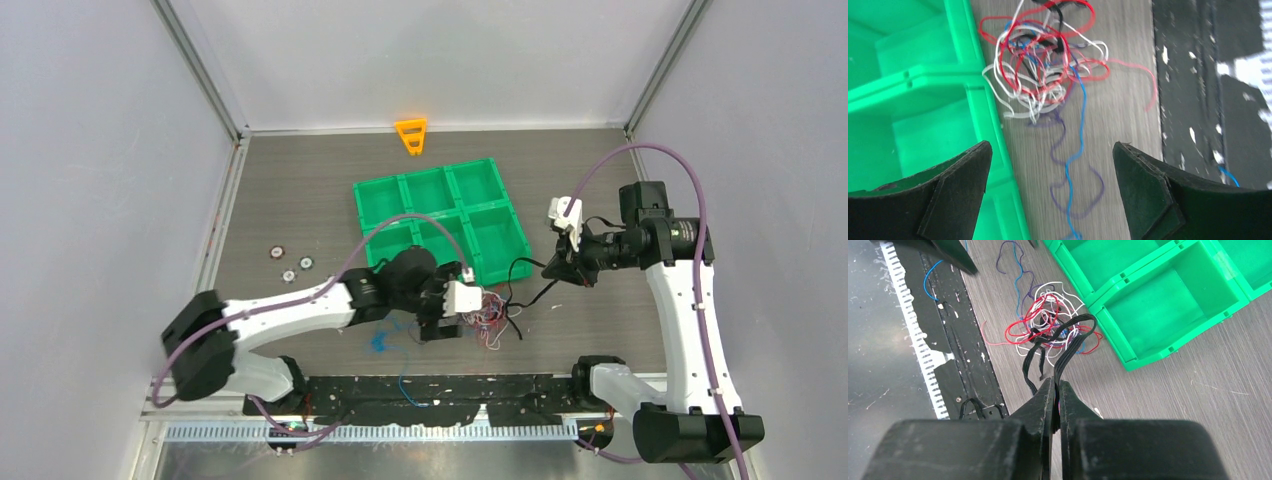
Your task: Untangle the cables
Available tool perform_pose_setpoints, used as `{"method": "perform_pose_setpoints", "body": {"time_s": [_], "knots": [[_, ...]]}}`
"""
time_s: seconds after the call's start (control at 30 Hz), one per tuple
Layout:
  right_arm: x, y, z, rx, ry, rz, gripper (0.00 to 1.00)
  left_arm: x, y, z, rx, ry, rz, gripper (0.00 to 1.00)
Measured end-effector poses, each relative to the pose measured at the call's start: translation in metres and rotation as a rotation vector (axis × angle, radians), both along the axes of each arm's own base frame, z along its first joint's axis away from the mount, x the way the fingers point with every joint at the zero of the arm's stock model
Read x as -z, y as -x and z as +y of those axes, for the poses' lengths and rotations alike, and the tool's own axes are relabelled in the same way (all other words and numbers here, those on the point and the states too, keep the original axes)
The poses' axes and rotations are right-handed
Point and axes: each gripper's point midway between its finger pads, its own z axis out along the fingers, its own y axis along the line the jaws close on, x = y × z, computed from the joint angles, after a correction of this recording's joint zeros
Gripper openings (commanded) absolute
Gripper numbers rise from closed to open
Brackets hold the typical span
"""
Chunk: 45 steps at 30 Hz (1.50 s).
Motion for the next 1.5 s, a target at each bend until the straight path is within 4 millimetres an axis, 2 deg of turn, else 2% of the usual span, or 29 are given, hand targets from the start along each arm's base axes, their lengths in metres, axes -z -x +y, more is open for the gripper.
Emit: {"method": "perform_pose_setpoints", "body": {"time_s": [0.03, 0.07, 0.13, 0.2, 0.27, 0.3, 0.33, 0.5, 0.6, 0.67, 0.83, 0.97, 1.1, 1.2, 1.23, 1.3, 1.33, 1.37, 1.43, 1.5], "knots": [[0.000, 0.000, 0.000, 0.005, -0.002, 0.003, 0.05, 0.005, -0.004, -0.011, -0.002, -0.005, -0.003, 0.91], [-0.001, 0.000, 0.000, 0.011, -0.004, 0.003, 0.05, 0.010, -0.008, -0.021, -0.009, -0.010, -0.005, 0.84], [-0.003, 0.000, 0.001, 0.027, -0.011, 0.007, 0.05, 0.017, -0.014, -0.040, -0.018, -0.022, -0.010, 0.53], [-0.009, -0.002, 0.001, 0.045, -0.018, 0.006, 0.05, 0.024, -0.020, -0.056, -0.030, -0.037, -0.008, 0.35], [-0.020, -0.005, 0.001, 0.066, -0.026, -0.011, 0.05, 0.030, -0.023, -0.060, -0.030, -0.055, -0.018, 0.20], [-0.027, -0.007, 0.000, 0.079, -0.031, -0.025, 0.05, 0.035, -0.023, -0.056, -0.033, -0.071, -0.015, 0.07], [-0.037, -0.011, -0.002, 0.099, -0.036, -0.044, 0.05, 0.039, -0.021, -0.051, -0.033, -0.084, -0.015, 0.00], [-0.101, -0.046, -0.025, 0.234, -0.087, -0.180, 0.05, 0.067, 0.006, 0.009, -0.014, -0.202, 0.006, 0.00], [-0.134, -0.064, -0.042, 0.298, -0.107, -0.247, 0.05, 0.070, 0.020, 0.041, 0.001, -0.244, 0.002, 0.00], [-0.149, -0.075, -0.052, 0.330, -0.114, -0.281, 0.05, 0.067, 0.025, 0.057, 0.012, -0.256, -0.016, 0.00], [-0.165, -0.095, -0.084, 0.433, -0.127, -0.296, 0.06, 0.059, 0.029, 0.086, 0.055, -0.295, -0.092, 0.00], [-0.173, -0.112, -0.114, 0.512, -0.132, -0.301, 0.05, 0.077, 0.039, 0.125, 0.104, -0.376, -0.131, 0.00], [-0.181, -0.123, -0.137, 0.569, -0.142, -0.314, 0.05, 0.108, 0.056, 0.176, 0.132, -0.506, -0.100, 0.00], [-0.179, -0.123, -0.137, 0.570, -0.161, -0.303, 0.05, 0.106, 0.056, 0.180, 0.132, -0.506, -0.108, 0.00], [-0.178, -0.123, -0.136, 0.565, -0.170, -0.299, 0.05, 0.107, 0.055, 0.181, 0.133, -0.512, -0.110, 0.04], [-0.175, -0.122, -0.133, 0.560, -0.185, -0.287, 0.05, 0.107, 0.054, 0.184, 0.131, -0.525, -0.113, 0.37], [-0.174, -0.121, -0.132, 0.558, -0.195, -0.281, 0.05, 0.107, 0.053, 0.185, 0.132, -0.531, -0.118, 0.51], [-0.173, -0.121, -0.129, 0.554, -0.204, -0.277, 0.05, 0.106, 0.053, 0.186, 0.128, -0.536, -0.119, 0.61], [-0.173, -0.121, -0.126, 0.551, -0.222, -0.273, 0.06, 0.101, 0.051, 0.186, 0.108, -0.535, -0.118, 0.74], [-0.176, -0.123, -0.120, 0.545, -0.241, -0.277, 0.06, 0.089, 0.047, 0.181, 0.081, -0.503, -0.124, 0.82]]}}
